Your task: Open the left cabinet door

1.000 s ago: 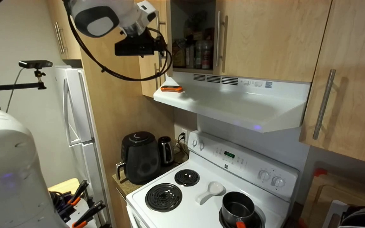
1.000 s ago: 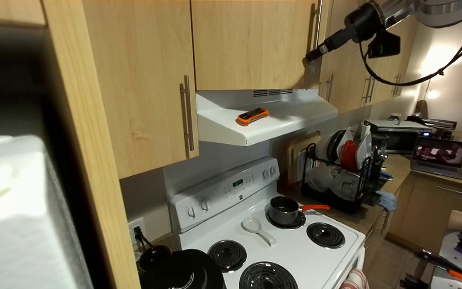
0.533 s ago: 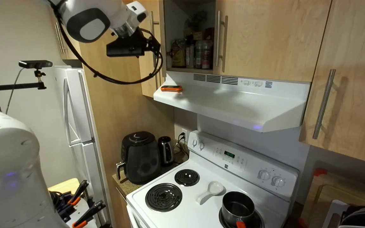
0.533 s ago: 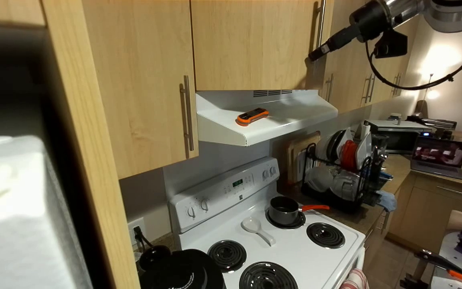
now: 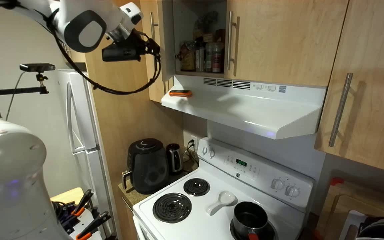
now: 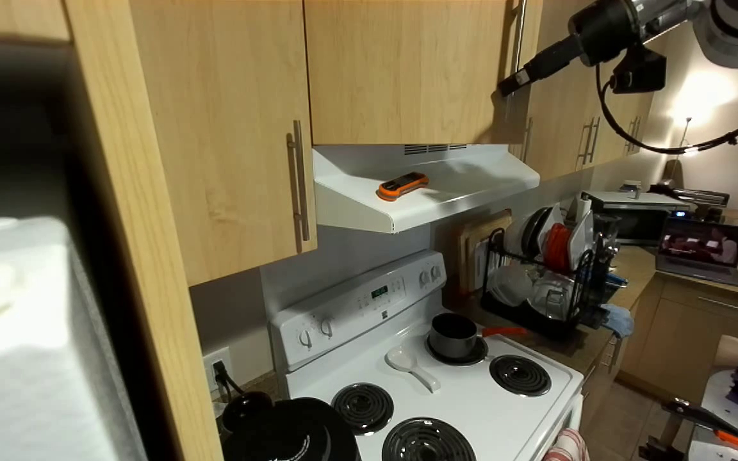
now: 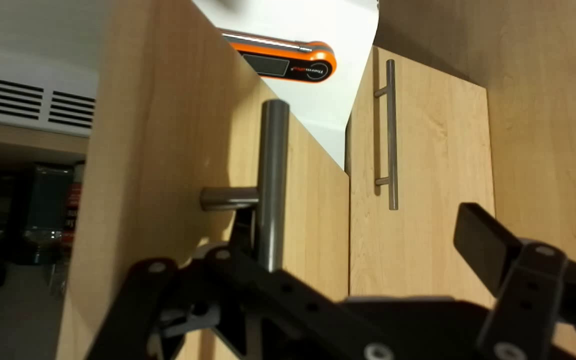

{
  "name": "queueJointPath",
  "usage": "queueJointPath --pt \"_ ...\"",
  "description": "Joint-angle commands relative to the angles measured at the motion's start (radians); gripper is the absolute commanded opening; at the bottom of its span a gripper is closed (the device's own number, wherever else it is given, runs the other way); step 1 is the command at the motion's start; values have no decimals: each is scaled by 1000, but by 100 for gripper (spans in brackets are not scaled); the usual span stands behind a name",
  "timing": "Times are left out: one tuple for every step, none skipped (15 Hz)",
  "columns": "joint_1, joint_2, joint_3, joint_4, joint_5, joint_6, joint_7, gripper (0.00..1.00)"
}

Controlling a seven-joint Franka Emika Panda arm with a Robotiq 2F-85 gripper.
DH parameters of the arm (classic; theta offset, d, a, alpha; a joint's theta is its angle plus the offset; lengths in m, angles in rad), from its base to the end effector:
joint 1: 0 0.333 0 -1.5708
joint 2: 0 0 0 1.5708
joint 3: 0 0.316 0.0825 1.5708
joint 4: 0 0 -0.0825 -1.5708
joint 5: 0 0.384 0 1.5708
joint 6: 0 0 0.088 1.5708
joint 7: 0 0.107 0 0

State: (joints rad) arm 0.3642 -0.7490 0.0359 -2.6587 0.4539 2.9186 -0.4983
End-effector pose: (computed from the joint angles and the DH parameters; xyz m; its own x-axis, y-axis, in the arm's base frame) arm 0.3504 0.1214 0.5827 0.4423 0.2631 0.8574 0.4808 -0.8766 0.0209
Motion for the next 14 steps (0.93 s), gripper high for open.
queueJointPath --pt "145 -121 5 -55 -96 -81 141 100" --pt "148 -125 9 -58 -124 -76 174 100" --pt "153 -129 10 -61 -147 -71 201 100" --pt "155 -133 13 -65 -168 -68 226 100" --pt "158 -136 15 -67 -185 -66 246 100" --pt "158 -139 17 -69 -200 -67 264 100" --pt "159 -140 19 -70 -212 -66 279 100" --pt "160 -142 22 -71 -222 -66 293 100" --pt "159 -141 25 -71 -231 -64 306 100" --pt "160 -139 30 -71 -237 -61 316 100" --pt "160 -139 32 -72 -243 -57 324 100" --pt "160 -141 35 -74 -249 -55 332 100" --pt "160 -143 37 -75 -254 -54 338 100" --pt "161 -147 38 -78 -260 -52 344 100"
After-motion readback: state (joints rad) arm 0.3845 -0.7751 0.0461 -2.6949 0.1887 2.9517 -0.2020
